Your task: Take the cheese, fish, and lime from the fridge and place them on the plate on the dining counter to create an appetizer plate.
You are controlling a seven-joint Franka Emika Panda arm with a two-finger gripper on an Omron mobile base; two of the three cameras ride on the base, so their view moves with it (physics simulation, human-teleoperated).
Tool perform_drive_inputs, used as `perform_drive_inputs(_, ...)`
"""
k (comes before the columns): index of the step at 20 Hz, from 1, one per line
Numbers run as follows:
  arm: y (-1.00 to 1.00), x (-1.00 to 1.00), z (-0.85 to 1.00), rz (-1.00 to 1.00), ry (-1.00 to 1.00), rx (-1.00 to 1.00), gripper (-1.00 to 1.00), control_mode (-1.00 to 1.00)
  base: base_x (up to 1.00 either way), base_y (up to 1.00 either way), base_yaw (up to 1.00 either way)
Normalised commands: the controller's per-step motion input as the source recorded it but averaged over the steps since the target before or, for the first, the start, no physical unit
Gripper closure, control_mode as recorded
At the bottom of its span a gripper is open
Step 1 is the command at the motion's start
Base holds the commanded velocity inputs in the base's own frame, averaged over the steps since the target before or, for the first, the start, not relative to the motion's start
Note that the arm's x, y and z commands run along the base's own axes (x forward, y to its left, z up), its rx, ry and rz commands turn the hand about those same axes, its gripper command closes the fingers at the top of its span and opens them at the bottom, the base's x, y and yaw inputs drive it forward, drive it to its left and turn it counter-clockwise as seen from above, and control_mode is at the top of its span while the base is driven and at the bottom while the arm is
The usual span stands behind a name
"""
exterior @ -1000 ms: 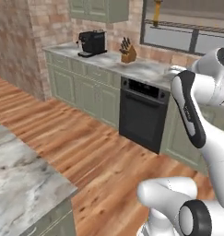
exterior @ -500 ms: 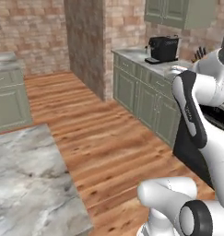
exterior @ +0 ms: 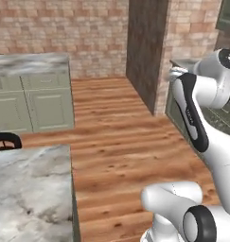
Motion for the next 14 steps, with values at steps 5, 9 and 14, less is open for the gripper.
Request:
perform_drive_inputs(5,0.0,0.0,0.0,0.0,0.0,0.0,1.0,1.0,1.0,-0.9,0.34)
perform_drive_inputs(9,0.0,0.0,0.0,0.0,0.0,0.0,1.0,1.0,1.0,-0.87,0.3)
perform_drive_inputs(14,0.0,0.0,0.0,0.0,0.0,0.0,1.0,1.0,1.0,-0.4,0.2)
